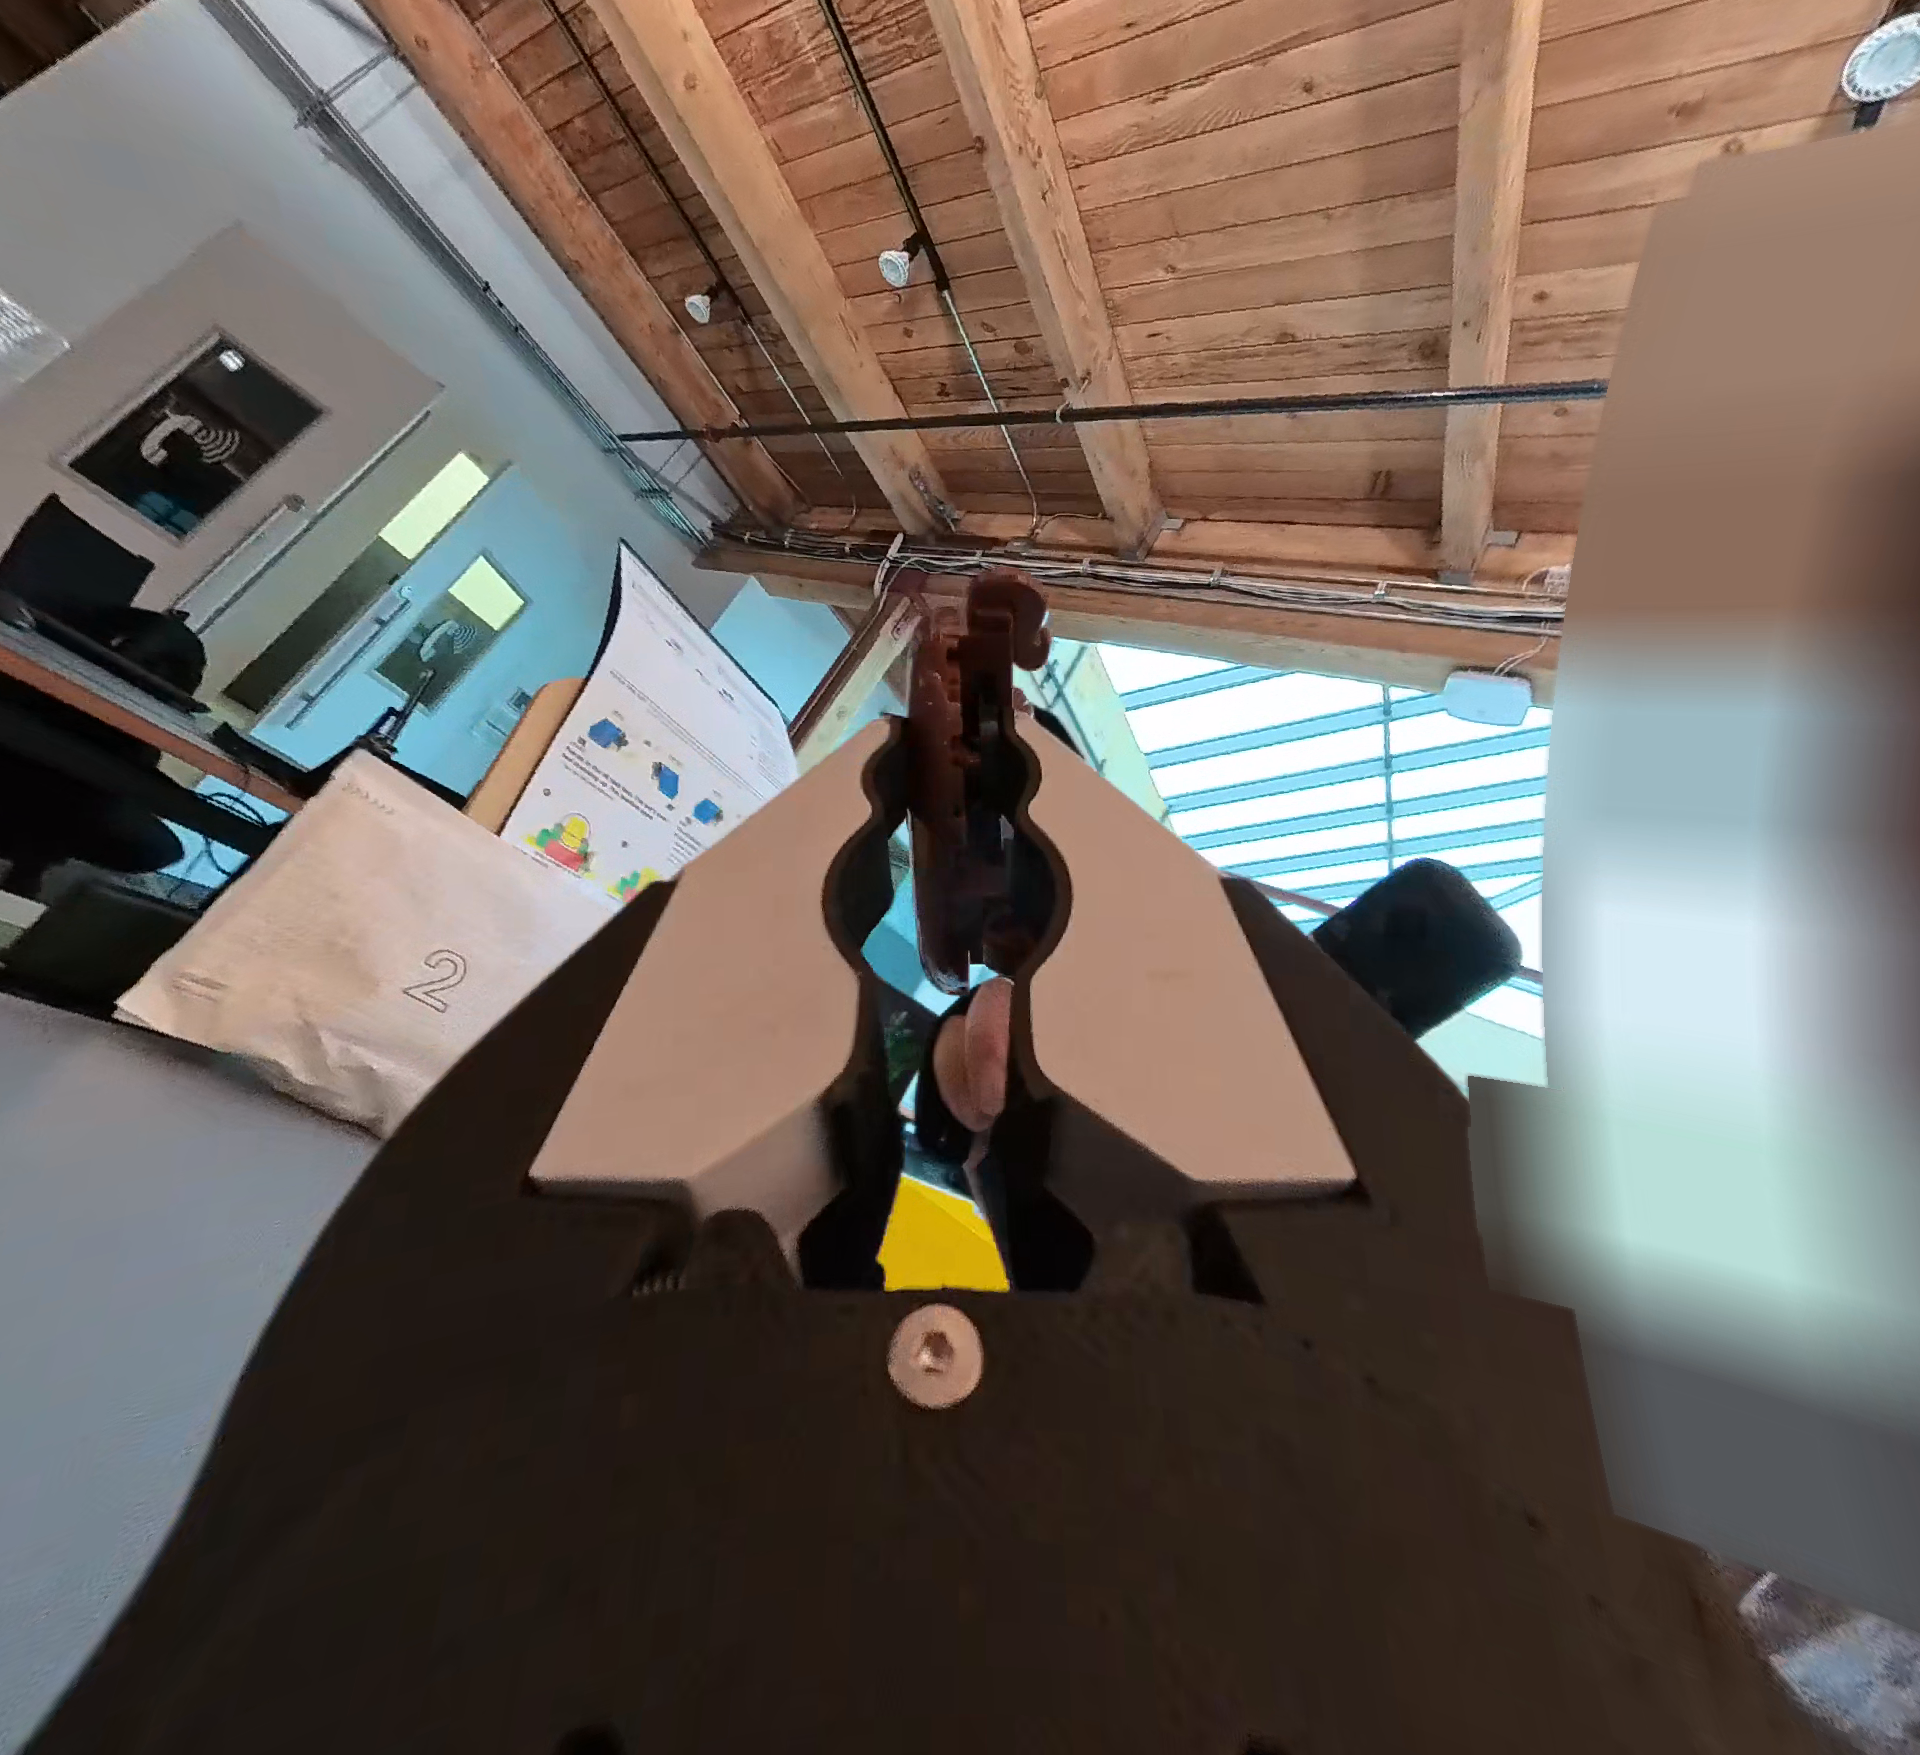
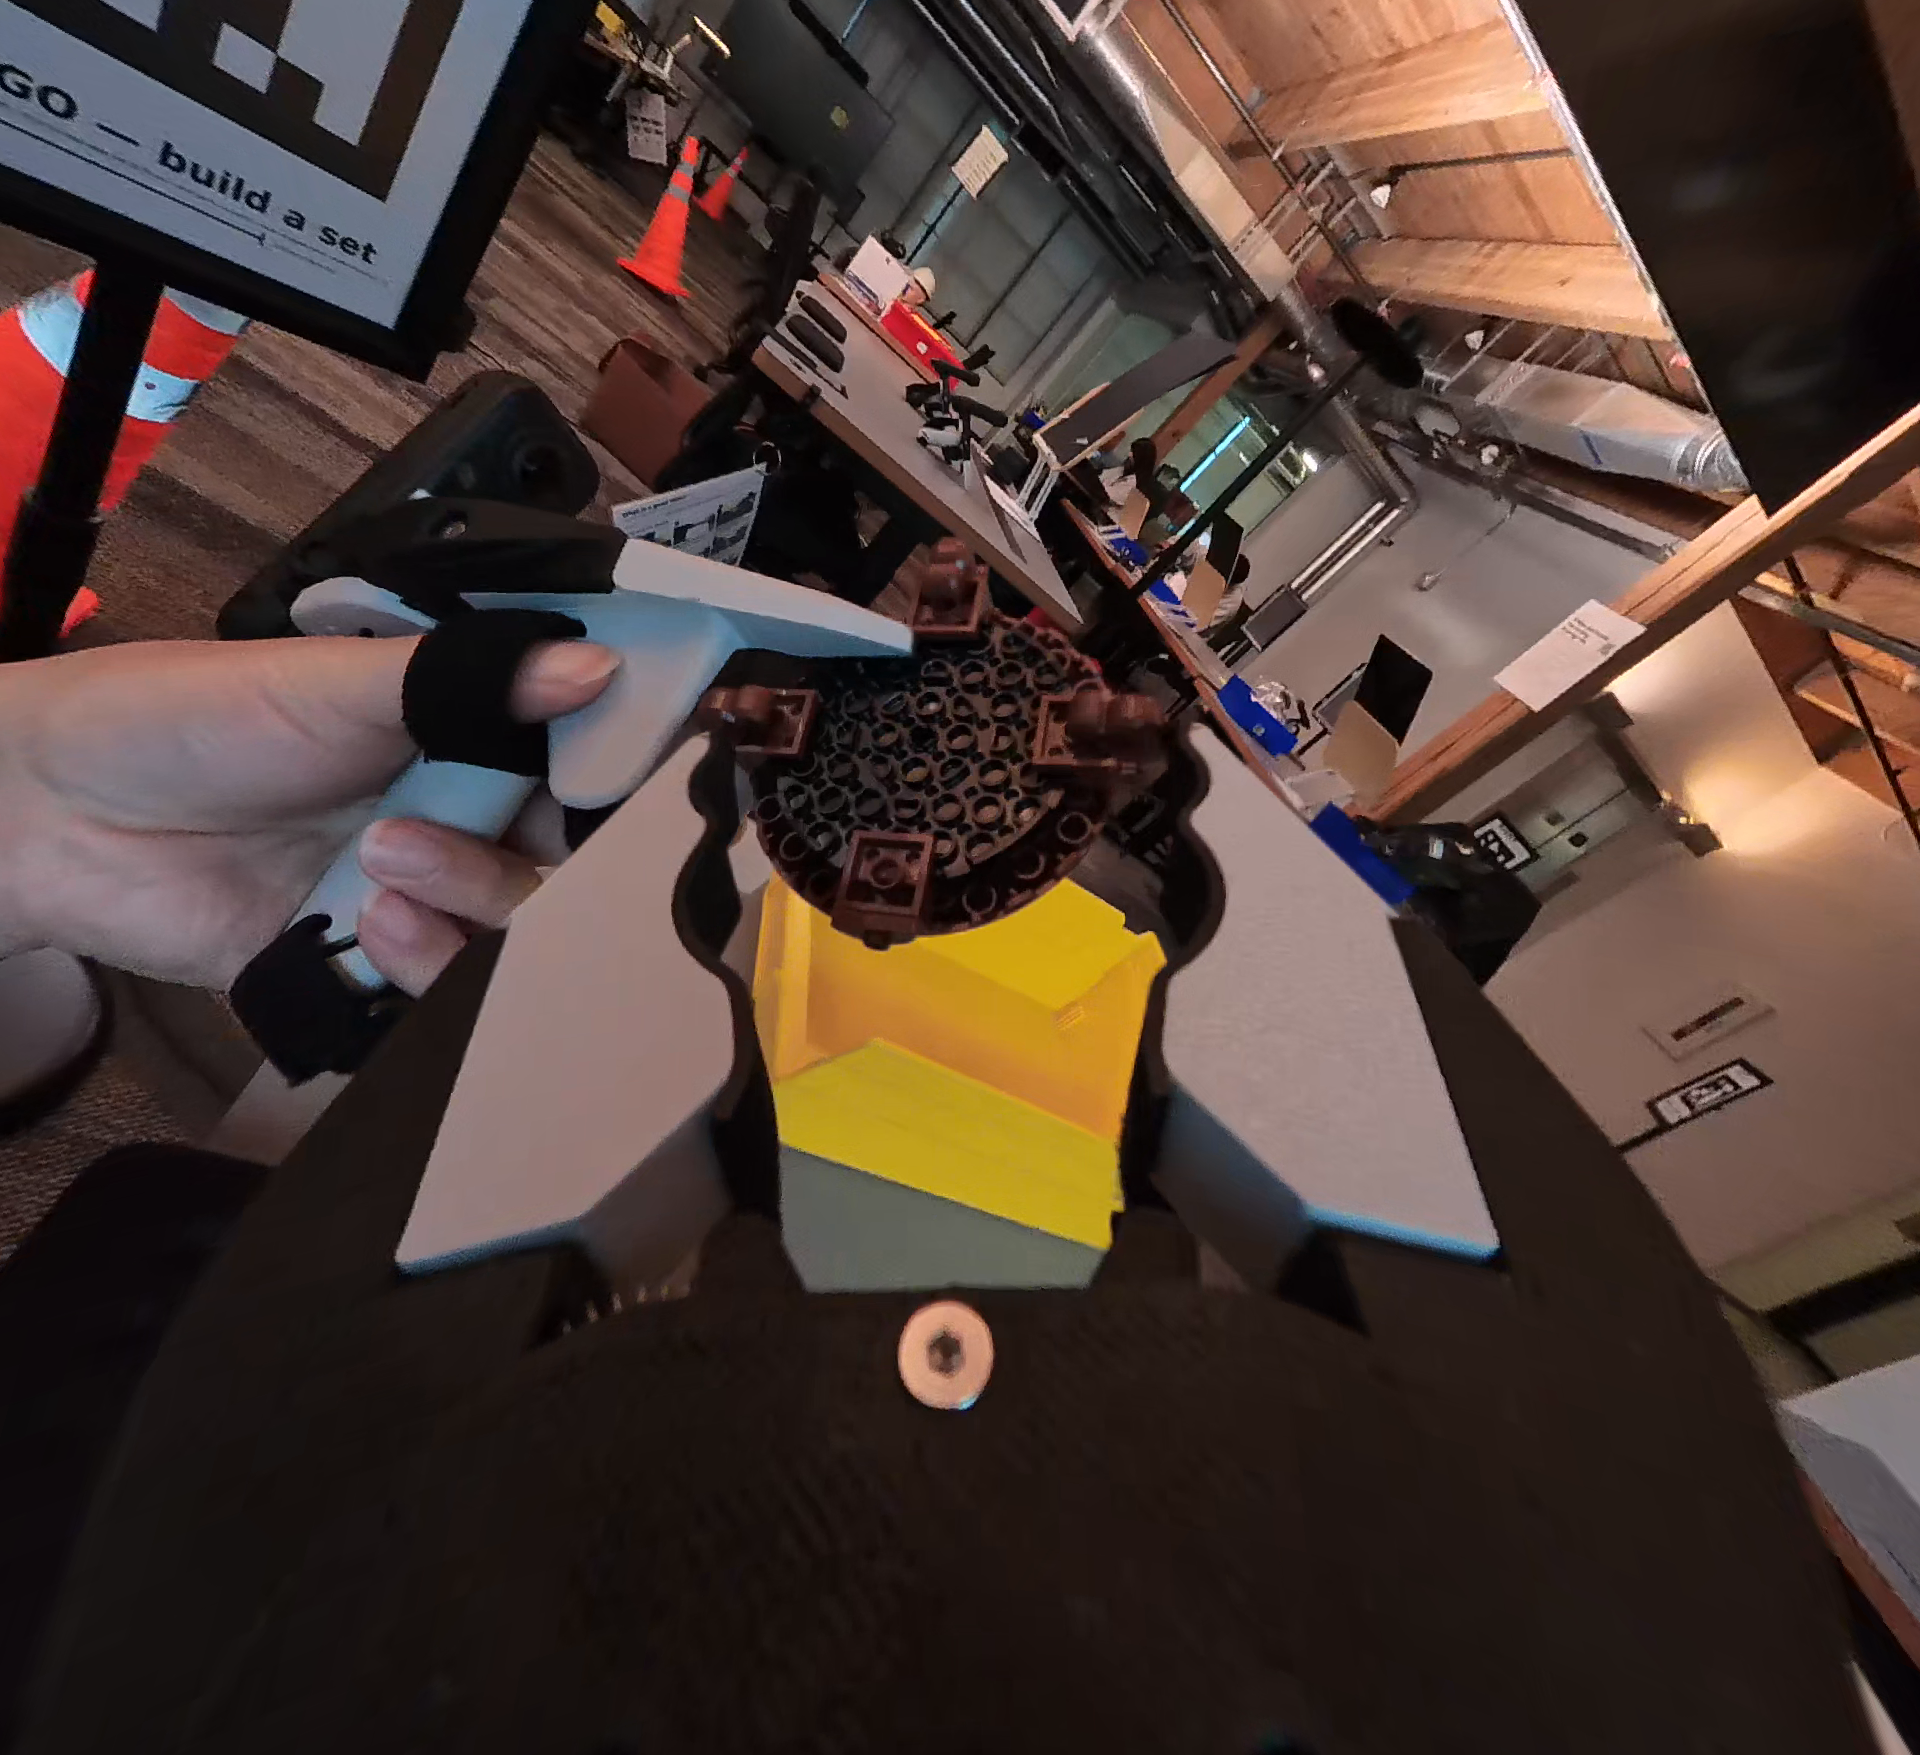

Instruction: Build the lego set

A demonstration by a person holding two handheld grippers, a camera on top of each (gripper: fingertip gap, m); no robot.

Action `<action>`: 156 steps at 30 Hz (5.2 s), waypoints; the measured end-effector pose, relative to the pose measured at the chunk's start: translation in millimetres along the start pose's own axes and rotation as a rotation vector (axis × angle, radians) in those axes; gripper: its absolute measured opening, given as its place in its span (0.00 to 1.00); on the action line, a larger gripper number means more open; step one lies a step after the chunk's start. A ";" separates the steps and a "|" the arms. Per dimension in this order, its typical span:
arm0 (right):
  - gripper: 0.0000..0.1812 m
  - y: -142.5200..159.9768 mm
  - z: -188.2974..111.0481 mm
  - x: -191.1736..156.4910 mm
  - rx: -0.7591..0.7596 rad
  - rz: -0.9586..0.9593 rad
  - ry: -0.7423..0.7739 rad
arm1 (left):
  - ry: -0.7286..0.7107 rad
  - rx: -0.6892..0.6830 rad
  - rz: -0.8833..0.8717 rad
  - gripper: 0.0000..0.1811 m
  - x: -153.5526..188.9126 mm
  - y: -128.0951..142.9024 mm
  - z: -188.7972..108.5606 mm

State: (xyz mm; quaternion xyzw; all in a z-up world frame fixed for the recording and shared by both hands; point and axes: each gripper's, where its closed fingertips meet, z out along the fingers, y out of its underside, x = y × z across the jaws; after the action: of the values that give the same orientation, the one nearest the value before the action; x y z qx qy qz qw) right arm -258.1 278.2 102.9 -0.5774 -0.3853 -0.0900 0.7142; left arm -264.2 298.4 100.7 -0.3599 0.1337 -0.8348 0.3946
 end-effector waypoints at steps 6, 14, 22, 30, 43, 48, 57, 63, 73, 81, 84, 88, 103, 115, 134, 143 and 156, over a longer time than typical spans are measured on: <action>0.43 5.1 -8.6 4.2 0.005 0.050 0.004 | 0.013 -0.020 -0.037 0.08 0.6 9.6 5.7; 0.41 8.7 -16.9 10.2 0.039 0.153 -0.006 | 0.015 -0.045 -0.039 0.08 -2.6 17.2 9.4; 0.20 33.6 -23.8 13.7 0.148 1.002 -0.313 | 0.081 -0.056 0.071 0.08 7.1 28.7 13.2; 0.09 39.1 -41.0 11.4 0.096 1.172 -0.541 | 0.073 -0.204 0.110 0.11 5.4 52.1 15.6; 0.09 76.1 -87.3 -11.8 -0.563 1.190 -0.987 | 0.061 -0.852 -0.223 0.31 -20.0 97.2 10.9; 0.09 71.3 -80.8 -16.0 -0.729 1.074 -1.076 | 0.131 -1.081 -0.244 0.24 -5.0 121.2 4.5; 0.10 86.4 -59.5 -31.6 -0.770 1.003 -1.075 | 0.144 -1.058 -0.215 0.10 -19.0 131.5 -16.4; 0.22 132.4 -32.9 22.9 -0.414 1.165 -0.683 | -0.010 -0.880 -0.157 0.10 -46.4 93.7 -45.3; 0.18 251.9 -40.1 -88.1 -1.031 0.735 -0.243 | -0.280 -0.597 0.086 0.09 -76.8 40.3 -74.9; 0.17 262.0 -26.3 -105.2 -1.098 0.800 -0.049 | -0.187 -0.592 0.085 0.09 -56.6 52.4 -61.1; 0.10 264.3 -21.6 -102.1 -1.077 0.788 -0.020 | -0.177 -0.598 0.098 0.09 -57.8 48.0 -60.5; 0.10 264.0 -19.5 -101.8 -1.054 0.796 -0.018 | -0.157 -0.566 0.099 0.09 -55.1 38.5 -60.6; 0.09 249.0 -24.4 -82.3 -0.944 0.691 -0.045 | -0.220 -0.594 0.175 0.09 -75.4 48.8 -71.8; 0.09 136.6 -55.8 -20.9 -0.761 0.278 -0.084 | -0.279 -0.852 0.657 0.09 -75.0 108.8 -52.9; 0.04 135.9 -76.4 -25.7 -0.889 0.204 -0.116 | -0.270 -0.951 0.993 0.09 -63.3 137.1 -43.4; 0.05 130.9 -73.5 -22.7 -0.819 0.271 -0.118 | -0.249 -0.887 1.003 0.09 -59.0 131.8 -40.2; 0.05 130.3 -78.2 -26.8 -0.740 0.372 -0.160 | -0.211 -0.905 1.074 0.09 -57.3 136.6 -43.9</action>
State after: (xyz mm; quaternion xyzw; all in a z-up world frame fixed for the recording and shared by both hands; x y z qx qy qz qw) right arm -166.9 241.1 -15.9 -0.8597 -0.2704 -0.0467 0.4309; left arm -193.8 249.8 -27.9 -0.4516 0.5876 -0.3480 0.5743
